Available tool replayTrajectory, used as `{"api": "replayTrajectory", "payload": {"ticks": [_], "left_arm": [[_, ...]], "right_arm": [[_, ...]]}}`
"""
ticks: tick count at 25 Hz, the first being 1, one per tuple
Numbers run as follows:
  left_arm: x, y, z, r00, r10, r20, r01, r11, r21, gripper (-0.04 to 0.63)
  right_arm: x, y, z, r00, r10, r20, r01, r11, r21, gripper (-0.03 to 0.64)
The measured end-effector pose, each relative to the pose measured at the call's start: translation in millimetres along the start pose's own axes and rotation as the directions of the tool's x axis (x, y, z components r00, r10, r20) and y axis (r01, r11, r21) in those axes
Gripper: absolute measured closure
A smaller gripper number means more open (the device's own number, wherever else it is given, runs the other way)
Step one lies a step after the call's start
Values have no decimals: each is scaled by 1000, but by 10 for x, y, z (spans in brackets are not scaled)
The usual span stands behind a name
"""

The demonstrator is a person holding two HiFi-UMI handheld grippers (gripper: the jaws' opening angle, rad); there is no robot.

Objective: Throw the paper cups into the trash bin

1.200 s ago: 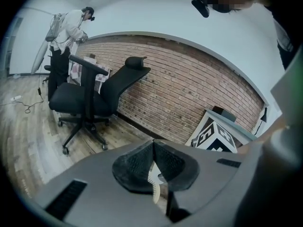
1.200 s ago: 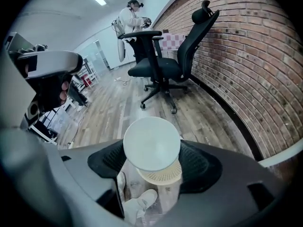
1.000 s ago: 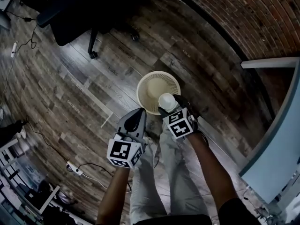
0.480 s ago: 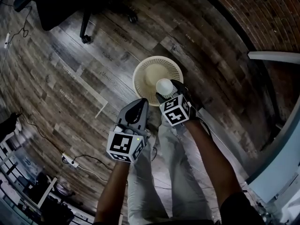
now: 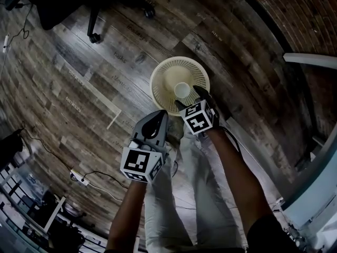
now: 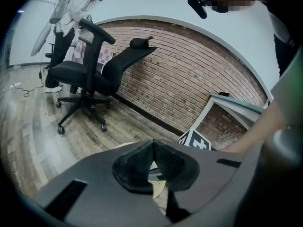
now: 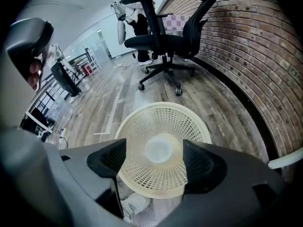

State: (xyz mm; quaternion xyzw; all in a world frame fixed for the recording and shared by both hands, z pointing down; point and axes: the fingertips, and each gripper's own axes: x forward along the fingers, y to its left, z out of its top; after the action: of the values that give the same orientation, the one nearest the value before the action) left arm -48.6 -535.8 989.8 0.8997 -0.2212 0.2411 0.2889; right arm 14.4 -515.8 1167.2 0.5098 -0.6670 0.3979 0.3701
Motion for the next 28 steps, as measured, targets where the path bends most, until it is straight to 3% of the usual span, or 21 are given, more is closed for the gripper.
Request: {"api": "replayTrajectory", "payload": {"ticks": [8, 14, 23, 28], "left_arm": [[1, -19, 170, 1000, -8, 5, 8, 1000, 15, 586], [-102, -139, 384, 1000, -22, 3, 22, 999, 42, 586], [-373, -358, 756, 999, -30, 17, 29, 997, 69, 586], [-465, -459, 944, 999, -28, 27, 26, 996, 86, 586]], "right_arm": [[-212, -89, 78, 1000, -31, 5, 31, 999, 26, 265], [-563, 24, 190, 1000, 7, 24, -9, 998, 61, 270], [-1184, 100, 445, 996, -52, 75, 45, 995, 92, 538], [-1514, 134, 658, 991, -45, 125, 28, 991, 132, 592]]}}
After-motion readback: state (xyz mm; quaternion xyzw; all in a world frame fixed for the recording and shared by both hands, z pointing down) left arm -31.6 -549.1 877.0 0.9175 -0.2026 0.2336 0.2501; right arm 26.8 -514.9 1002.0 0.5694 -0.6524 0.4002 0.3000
